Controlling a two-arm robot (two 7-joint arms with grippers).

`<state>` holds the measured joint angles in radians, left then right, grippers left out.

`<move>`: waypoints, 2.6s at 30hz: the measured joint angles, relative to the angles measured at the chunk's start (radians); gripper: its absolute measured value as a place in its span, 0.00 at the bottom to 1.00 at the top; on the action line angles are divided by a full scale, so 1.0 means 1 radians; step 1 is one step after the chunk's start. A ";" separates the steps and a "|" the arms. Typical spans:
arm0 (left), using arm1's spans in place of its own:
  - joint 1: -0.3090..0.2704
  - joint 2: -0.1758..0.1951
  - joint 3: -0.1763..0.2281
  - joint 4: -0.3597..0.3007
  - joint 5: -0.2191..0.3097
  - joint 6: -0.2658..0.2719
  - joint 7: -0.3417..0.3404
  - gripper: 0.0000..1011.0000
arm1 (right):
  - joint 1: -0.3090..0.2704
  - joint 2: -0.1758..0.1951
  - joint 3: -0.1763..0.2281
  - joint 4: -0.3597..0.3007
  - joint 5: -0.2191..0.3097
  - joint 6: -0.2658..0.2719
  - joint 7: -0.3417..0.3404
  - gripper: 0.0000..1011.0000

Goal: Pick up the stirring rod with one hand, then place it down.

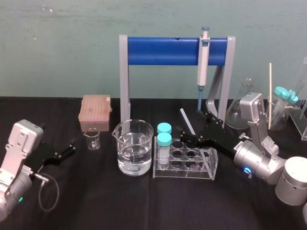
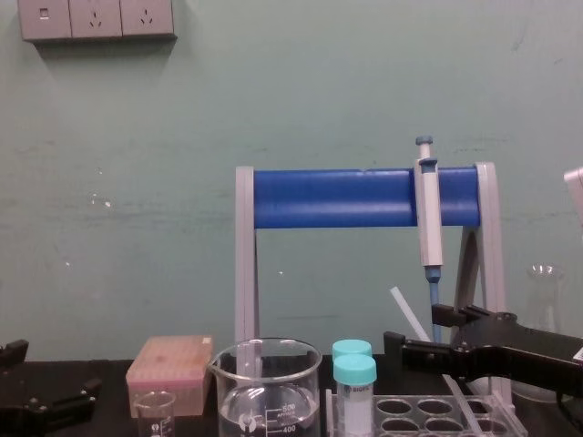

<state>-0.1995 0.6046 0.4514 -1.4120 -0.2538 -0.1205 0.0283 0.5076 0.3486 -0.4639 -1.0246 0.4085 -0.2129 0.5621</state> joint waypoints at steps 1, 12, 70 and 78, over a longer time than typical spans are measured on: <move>0.000 0.000 0.000 0.000 0.000 0.000 0.000 0.99 | 0.000 0.000 0.000 0.000 0.000 -0.001 0.000 0.99; 0.000 0.000 0.000 0.000 0.000 0.000 0.000 0.99 | -0.001 0.001 -0.001 -0.001 -0.001 -0.003 -0.003 0.80; 0.000 0.000 0.000 0.000 0.000 0.000 0.000 0.99 | -0.034 -0.102 0.173 -0.029 0.021 -0.530 0.051 0.07; 0.000 0.000 0.000 0.000 0.000 0.000 0.000 0.99 | -0.056 -0.101 0.186 -0.001 0.032 -0.516 0.080 0.07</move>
<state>-0.1995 0.6047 0.4514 -1.4120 -0.2539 -0.1205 0.0283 0.4514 0.2474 -0.2781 -1.0258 0.4404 -0.7285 0.6424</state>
